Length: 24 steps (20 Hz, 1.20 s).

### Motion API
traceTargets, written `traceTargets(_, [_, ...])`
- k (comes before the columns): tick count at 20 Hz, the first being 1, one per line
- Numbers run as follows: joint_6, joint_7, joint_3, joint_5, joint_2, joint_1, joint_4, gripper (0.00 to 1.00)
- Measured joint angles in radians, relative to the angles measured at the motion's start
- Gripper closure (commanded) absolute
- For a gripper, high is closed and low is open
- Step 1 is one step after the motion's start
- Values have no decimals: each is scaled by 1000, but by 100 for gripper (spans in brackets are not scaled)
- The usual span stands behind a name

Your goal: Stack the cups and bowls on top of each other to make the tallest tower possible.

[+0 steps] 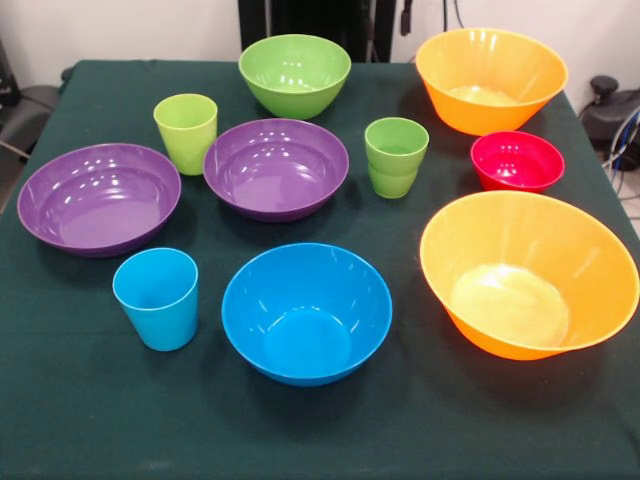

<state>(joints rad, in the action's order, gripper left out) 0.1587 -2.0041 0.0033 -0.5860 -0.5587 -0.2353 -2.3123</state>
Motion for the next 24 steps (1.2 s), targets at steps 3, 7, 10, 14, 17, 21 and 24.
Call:
traceTargets(3, [15,0,3,5,4,24,0,0])
traceTargets(7, [27,0,10,15,4,40,0,0])
traceTargets(10, [34,0,16,23,4,50,0,0])
traceTargets(14, [54,0,24,42,4,58,0,0])
traceTargets(17, [65,0,26,48,8,60,0,0])
traceTargets(21, [78,0,27,49,25,63,1,0])
traceTargets(24, [94,0,27,49,52,68,6,0])
